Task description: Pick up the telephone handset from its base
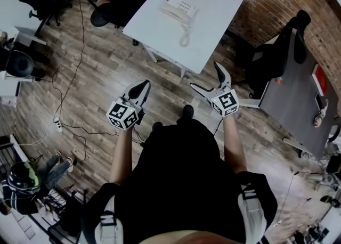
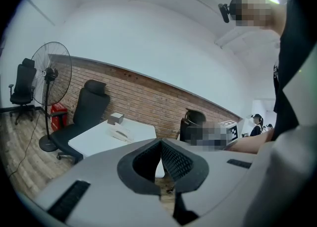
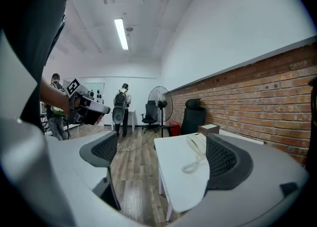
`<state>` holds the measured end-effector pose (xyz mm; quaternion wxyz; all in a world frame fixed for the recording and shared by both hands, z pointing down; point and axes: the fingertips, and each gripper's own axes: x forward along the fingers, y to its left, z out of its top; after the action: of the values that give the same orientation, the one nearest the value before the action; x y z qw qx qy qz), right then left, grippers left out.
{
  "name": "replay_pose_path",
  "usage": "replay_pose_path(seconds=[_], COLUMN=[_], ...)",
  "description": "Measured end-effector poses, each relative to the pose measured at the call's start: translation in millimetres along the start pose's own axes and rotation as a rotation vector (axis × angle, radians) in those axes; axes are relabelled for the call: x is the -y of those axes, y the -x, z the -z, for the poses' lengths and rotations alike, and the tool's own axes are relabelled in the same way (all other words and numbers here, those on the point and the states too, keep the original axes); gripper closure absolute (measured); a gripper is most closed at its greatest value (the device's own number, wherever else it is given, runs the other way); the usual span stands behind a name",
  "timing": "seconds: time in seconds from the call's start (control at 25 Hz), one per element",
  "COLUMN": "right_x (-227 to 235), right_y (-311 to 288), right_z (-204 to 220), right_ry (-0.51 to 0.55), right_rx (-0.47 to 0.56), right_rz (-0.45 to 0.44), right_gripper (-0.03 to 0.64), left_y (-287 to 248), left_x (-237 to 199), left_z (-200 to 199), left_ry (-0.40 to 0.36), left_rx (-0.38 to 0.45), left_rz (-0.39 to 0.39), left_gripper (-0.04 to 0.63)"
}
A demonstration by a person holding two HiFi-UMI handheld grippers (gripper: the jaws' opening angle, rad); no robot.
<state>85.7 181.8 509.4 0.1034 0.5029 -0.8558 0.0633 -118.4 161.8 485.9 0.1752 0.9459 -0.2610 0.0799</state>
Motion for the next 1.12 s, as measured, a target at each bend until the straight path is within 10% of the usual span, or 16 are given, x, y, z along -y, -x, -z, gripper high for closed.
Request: replay_pose_path(seconds=[1.12], right_x=[68], right_y=[15], right_z=[19], right_ry=[0.016], right_rx=[-0.030], right_rz=[-0.078], right_gripper=[0.075], left_y=[-72], left_x=[40], left_z=[-2], left_ry=[0.024], left_rx=[0.007], left_rz=[-0.045], left_gripper=[0.577])
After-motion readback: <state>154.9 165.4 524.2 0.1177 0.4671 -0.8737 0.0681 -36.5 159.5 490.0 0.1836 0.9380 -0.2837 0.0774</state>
